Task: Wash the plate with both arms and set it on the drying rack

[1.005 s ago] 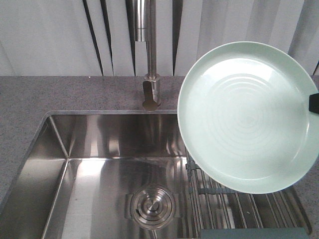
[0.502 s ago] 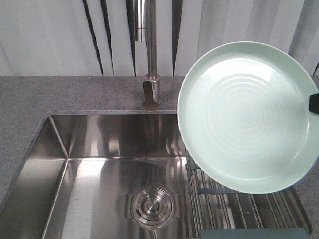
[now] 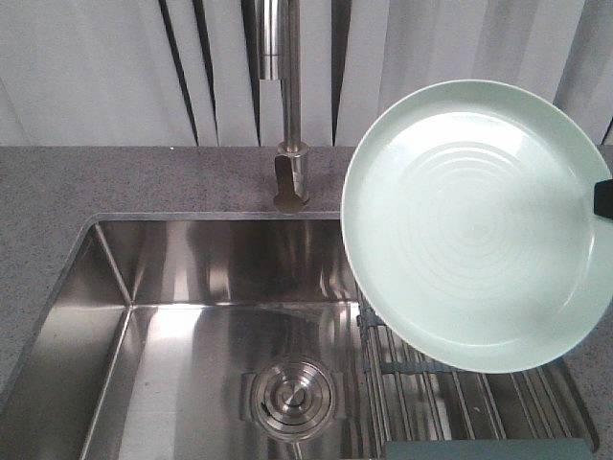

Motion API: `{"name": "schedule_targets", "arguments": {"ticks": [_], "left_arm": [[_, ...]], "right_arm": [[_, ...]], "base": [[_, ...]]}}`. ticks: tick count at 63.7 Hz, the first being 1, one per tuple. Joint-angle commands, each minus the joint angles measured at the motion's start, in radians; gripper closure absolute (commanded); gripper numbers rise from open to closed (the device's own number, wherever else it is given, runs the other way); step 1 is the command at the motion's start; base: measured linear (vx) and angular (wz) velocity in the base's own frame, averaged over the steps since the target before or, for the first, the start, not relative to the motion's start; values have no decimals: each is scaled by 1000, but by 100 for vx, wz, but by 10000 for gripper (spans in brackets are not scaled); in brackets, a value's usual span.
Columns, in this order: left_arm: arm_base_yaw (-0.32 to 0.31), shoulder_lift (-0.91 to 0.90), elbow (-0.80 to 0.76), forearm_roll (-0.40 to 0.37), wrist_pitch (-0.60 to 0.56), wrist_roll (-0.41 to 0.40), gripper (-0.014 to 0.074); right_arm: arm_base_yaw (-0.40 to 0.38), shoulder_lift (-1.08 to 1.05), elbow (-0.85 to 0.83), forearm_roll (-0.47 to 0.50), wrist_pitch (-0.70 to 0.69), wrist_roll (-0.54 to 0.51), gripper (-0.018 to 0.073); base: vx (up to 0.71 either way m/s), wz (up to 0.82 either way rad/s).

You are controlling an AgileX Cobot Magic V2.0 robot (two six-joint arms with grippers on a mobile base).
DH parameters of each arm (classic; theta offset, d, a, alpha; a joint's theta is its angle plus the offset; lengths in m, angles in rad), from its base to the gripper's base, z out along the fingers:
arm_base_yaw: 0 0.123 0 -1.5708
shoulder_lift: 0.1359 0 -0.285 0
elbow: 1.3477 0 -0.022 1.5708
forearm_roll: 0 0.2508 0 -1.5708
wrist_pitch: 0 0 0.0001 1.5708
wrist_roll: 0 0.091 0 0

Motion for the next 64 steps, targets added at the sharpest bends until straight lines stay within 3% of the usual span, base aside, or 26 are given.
{"name": "schedule_targets", "arguments": {"ticks": [1,46,53,64], "left_arm": [[-8,-15,22,-5,-72,-10,603],[-8,-15,22,-6,-114,-17,603],[-8,-15,22,-45,-114,-112,603],[-8,-15,22,-202,-134,-350,603]], "right_arm": [[-4,-8,-25,57,-22,-5,566],[-4,-8,-25,57,-23,-5,567],[-4,-8,-25,56,-21,-4,567],[-4,-8,-25,53,-9,-4,567]], "base": [[0,0],[0,0],[0,0],[0,0]]}}
